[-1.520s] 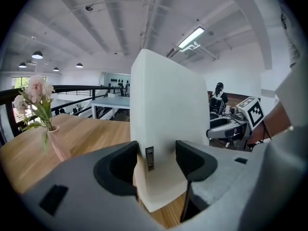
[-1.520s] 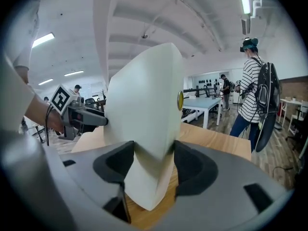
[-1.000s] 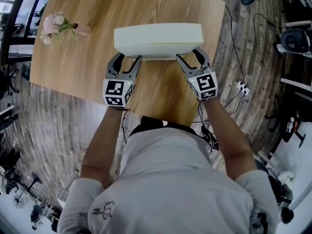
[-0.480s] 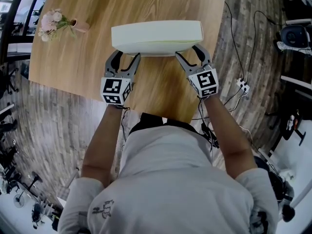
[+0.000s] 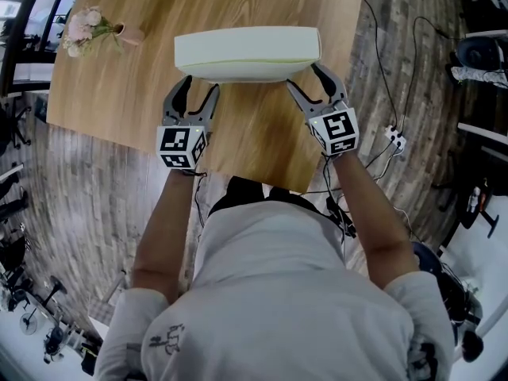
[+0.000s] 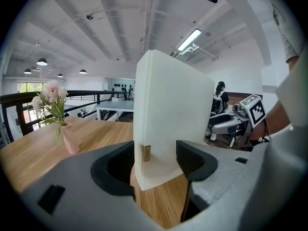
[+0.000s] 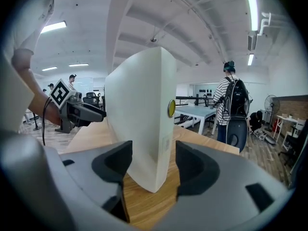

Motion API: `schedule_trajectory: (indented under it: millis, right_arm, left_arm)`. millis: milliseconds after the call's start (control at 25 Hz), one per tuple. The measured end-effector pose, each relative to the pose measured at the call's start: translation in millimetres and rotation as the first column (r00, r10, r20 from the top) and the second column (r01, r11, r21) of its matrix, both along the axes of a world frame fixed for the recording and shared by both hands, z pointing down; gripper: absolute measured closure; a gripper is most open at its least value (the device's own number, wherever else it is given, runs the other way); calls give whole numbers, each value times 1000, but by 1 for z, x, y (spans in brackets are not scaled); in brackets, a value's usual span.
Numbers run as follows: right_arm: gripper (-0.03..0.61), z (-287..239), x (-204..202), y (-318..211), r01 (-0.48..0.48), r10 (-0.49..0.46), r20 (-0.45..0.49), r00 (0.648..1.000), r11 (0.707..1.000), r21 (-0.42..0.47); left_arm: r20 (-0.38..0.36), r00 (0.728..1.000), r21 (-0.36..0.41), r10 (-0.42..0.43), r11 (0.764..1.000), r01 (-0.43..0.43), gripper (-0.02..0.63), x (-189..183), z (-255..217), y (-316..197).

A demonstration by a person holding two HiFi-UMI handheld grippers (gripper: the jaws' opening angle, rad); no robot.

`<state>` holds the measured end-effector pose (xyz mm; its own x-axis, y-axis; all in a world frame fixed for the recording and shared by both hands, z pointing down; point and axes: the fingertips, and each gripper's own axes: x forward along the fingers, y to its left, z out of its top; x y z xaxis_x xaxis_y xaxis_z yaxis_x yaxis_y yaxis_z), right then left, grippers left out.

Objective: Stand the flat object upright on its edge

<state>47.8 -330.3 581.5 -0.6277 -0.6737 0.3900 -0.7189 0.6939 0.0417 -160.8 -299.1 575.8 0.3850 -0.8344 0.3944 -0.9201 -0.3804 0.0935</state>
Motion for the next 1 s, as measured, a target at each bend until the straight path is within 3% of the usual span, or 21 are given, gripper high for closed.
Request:
schedule_trajectory:
  millis: [520,800,1000]
  right_arm:
    - [302,-26,25,56,14,-14,25,1000,1000,23]
    - [350,-60,44,94,37,-40,79,996,998,46]
    - [415,-87,61,122,47,-55,87,995,995,87]
  left_arm:
    - [5,999,55,-34,998,34,353,35,-29,58]
    - [-54,996,110,-65,991,71,355,65,-65,98]
    - [-53,996,176,-65,982,73,449,82,-99,133]
